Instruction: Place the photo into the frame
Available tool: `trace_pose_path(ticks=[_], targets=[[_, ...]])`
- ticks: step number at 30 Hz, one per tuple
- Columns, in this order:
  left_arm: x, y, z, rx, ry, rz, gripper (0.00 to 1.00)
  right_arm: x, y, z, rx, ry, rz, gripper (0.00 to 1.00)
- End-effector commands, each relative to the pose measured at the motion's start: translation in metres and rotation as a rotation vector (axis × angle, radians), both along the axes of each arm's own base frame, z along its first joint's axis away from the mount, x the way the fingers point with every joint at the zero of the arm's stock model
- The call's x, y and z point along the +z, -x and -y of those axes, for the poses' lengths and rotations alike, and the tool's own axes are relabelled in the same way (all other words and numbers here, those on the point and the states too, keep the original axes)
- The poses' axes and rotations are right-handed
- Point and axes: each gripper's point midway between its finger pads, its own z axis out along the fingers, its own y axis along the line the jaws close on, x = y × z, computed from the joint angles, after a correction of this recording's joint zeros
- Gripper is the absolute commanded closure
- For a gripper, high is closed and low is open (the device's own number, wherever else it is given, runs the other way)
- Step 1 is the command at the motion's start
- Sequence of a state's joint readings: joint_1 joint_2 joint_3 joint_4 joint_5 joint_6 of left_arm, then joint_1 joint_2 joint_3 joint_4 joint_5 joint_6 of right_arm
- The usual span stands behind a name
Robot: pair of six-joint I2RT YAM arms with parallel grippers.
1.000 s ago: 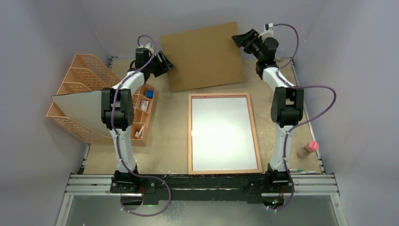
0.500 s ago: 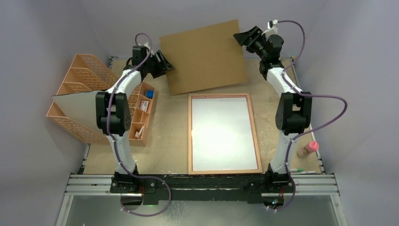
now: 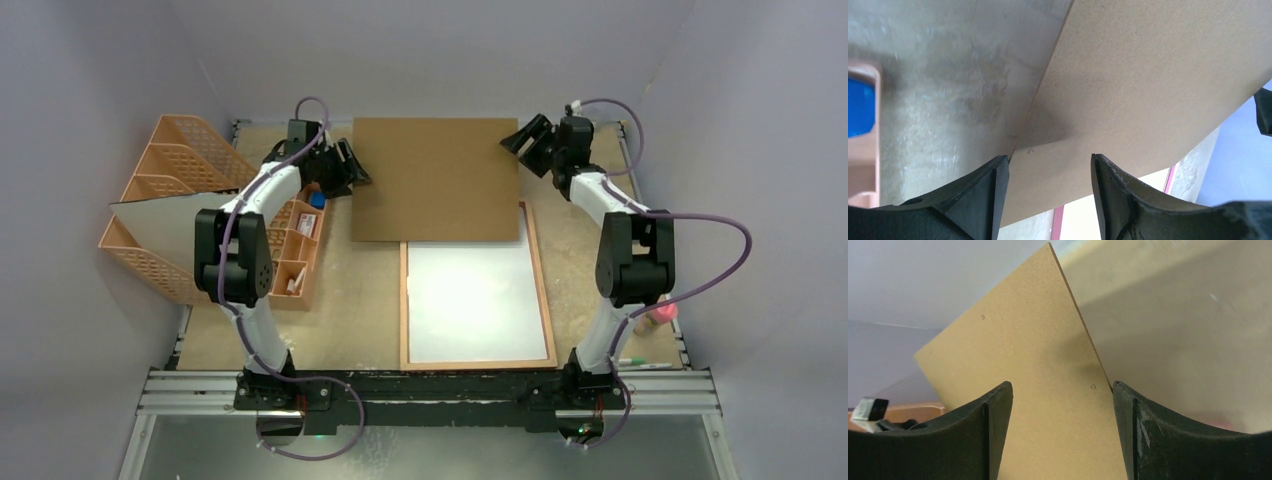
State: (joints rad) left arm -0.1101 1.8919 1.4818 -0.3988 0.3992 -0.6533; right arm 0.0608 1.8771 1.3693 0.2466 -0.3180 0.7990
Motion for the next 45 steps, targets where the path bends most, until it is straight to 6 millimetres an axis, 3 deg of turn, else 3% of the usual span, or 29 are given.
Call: trace_pose_path(ticks=[1, 5, 11, 24, 33, 38, 41, 45], targets=[[0.05, 0.038, 0.084, -0.251, 0.202, 0.084, 0.4, -0.022, 0.07, -0.077, 0.239, -0.095, -0.192, 0.27], [0.029, 0.046, 0.083, -0.256, 0.182, 0.042, 0.4, -0.048, 0.076, -0.065, 0.183, -0.046, -0.241, 0.27], [-0.001, 0.044, 0.072, -0.23, 0.096, 0.007, 0.4, -0.074, 0.069, -0.047, 0.11, 0.065, -0.26, 0.27], [-0.056, 0.054, 0.045, -0.192, -0.066, -0.076, 0.38, -0.102, 0.066, -0.018, 0.008, 0.217, -0.311, 0.26], [-0.068, 0.06, 0.016, -0.102, -0.213, -0.121, 0.2, -0.093, 0.067, 0.015, -0.11, 0.358, -0.298, 0.2], [-0.07, 0.072, 0.003, -0.057, -0.26, -0.134, 0.16, -0.086, 0.068, 0.041, -0.207, 0.462, -0.299, 0.14], [-0.066, 0.079, -0.002, -0.043, -0.273, -0.129, 0.15, -0.071, 0.067, 0.057, -0.263, 0.537, -0.255, 0.11], [-0.059, 0.088, -0.009, -0.022, -0.29, -0.12, 0.14, -0.045, 0.069, 0.06, -0.278, 0.582, -0.185, 0.1]])
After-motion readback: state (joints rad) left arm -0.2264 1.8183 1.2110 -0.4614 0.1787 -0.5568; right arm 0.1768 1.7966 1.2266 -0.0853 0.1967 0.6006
